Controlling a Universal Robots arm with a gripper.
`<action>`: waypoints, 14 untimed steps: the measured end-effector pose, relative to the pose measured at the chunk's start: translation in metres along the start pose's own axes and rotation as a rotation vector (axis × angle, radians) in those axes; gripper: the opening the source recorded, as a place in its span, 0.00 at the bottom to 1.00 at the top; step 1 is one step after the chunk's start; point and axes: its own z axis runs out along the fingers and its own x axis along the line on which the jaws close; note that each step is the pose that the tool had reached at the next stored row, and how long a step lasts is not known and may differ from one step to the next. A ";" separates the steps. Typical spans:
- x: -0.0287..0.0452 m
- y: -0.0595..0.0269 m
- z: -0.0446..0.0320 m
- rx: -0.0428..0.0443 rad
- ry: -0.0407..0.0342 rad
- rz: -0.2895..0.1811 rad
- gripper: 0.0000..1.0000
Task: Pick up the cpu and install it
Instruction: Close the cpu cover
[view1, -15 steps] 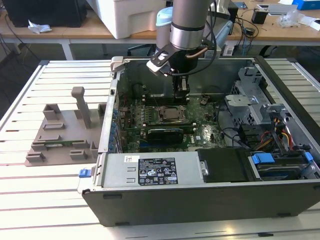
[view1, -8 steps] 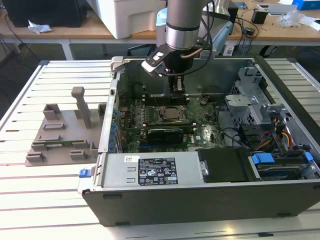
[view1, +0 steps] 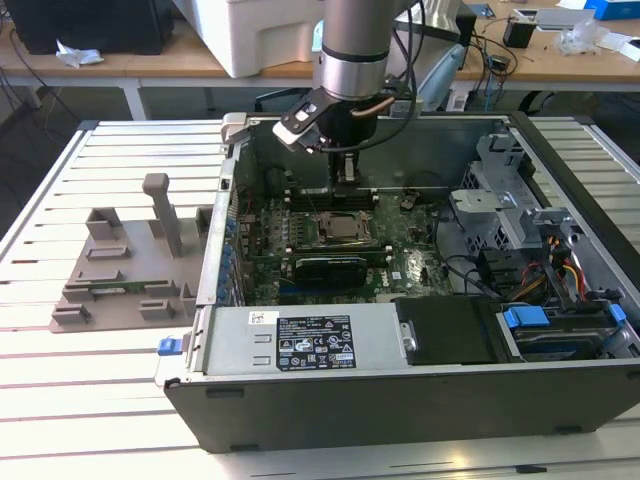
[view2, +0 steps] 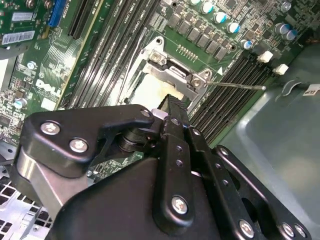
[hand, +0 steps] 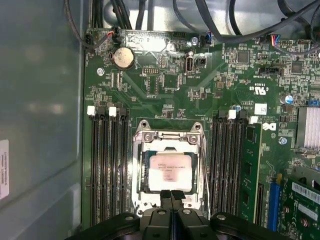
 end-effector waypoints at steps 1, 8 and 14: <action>0.0001 -0.0023 0.0029 0.0000 0.0000 0.000 0.11; 0.0011 -0.0077 0.0338 0.0001 -0.0001 0.000 0.11; 0.0013 -0.0101 0.0405 0.0001 -0.0002 0.000 0.11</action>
